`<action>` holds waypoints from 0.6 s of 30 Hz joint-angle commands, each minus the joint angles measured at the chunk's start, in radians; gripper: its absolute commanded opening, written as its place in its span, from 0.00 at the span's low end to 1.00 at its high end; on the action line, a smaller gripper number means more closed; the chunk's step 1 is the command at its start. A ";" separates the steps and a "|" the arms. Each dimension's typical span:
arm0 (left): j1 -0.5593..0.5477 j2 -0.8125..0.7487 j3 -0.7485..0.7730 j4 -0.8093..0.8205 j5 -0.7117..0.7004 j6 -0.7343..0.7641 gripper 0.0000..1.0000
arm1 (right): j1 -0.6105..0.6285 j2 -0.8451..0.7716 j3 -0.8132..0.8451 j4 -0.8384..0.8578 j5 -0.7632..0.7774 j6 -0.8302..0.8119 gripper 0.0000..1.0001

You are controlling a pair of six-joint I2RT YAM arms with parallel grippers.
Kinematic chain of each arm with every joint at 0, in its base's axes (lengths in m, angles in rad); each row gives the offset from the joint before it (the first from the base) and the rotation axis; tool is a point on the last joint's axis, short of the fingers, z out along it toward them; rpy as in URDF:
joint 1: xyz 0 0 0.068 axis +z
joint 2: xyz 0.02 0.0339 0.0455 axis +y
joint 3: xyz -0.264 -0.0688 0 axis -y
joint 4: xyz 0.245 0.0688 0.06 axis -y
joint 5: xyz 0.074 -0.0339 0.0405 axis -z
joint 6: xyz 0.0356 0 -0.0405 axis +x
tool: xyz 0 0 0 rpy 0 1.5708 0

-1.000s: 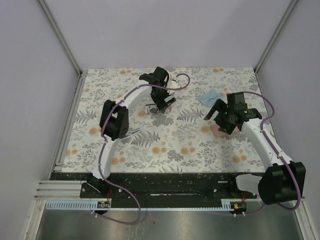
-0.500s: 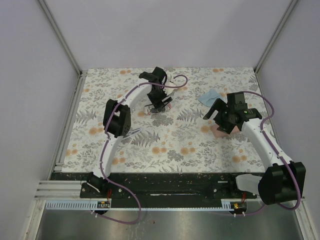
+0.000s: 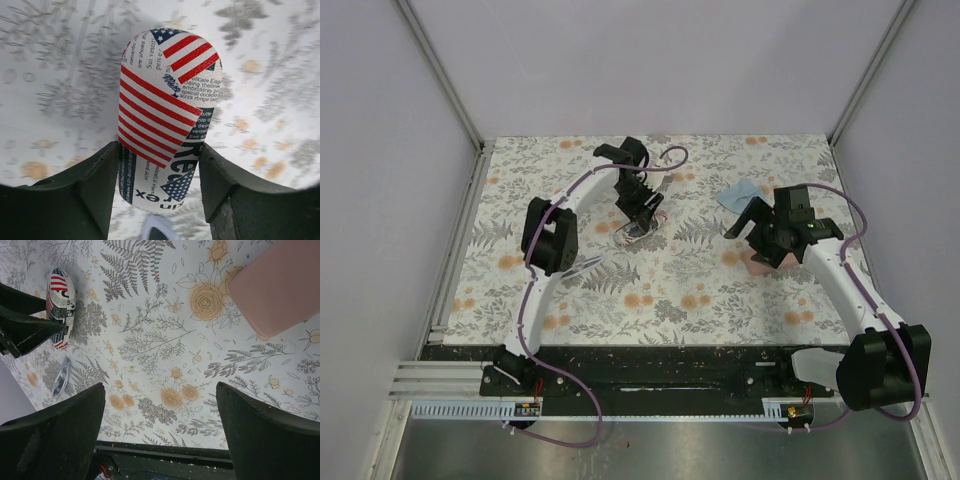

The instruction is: Organize the sunglasses

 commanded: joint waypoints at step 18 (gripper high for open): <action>-0.001 -0.674 -1.164 1.887 0.551 -1.642 0.09 | 0.001 -0.143 -0.282 0.945 -0.652 0.078 0.99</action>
